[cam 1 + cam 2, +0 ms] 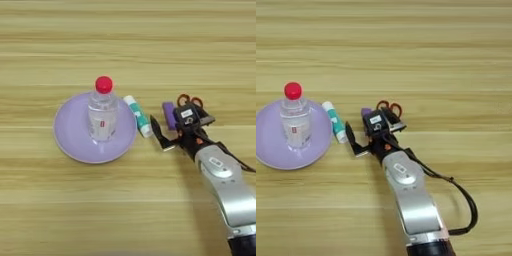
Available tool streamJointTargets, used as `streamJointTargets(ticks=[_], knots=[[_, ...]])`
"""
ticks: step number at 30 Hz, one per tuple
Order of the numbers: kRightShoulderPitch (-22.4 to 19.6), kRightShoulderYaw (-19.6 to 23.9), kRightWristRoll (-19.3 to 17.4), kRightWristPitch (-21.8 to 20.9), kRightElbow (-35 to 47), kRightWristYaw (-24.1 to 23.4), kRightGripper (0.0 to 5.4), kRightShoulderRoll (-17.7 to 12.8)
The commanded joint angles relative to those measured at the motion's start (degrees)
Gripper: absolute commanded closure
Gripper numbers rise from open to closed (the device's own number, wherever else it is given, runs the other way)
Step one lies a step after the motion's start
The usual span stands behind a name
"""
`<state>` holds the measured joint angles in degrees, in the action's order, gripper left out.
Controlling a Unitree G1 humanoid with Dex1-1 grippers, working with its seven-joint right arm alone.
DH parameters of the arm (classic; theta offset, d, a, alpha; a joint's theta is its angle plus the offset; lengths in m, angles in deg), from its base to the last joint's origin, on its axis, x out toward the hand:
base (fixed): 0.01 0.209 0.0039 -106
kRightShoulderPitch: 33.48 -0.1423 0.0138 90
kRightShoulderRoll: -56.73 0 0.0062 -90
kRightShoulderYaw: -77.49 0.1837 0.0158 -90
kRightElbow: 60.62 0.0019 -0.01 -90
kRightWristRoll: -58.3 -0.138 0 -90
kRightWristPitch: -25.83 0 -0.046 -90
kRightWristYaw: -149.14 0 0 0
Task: Move the objects on the table
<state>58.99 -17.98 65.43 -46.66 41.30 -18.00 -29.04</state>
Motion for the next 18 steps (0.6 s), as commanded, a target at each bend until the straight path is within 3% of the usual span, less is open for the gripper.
streamJointTargets(ticks=[1,18], knots=[[-0.91,-0.92,0.23,0.76,5.48,1.45,0.02,-1.53],[2.13,-5.97,2.88,3.92,9.46,6.31,0.02,-3.99]])
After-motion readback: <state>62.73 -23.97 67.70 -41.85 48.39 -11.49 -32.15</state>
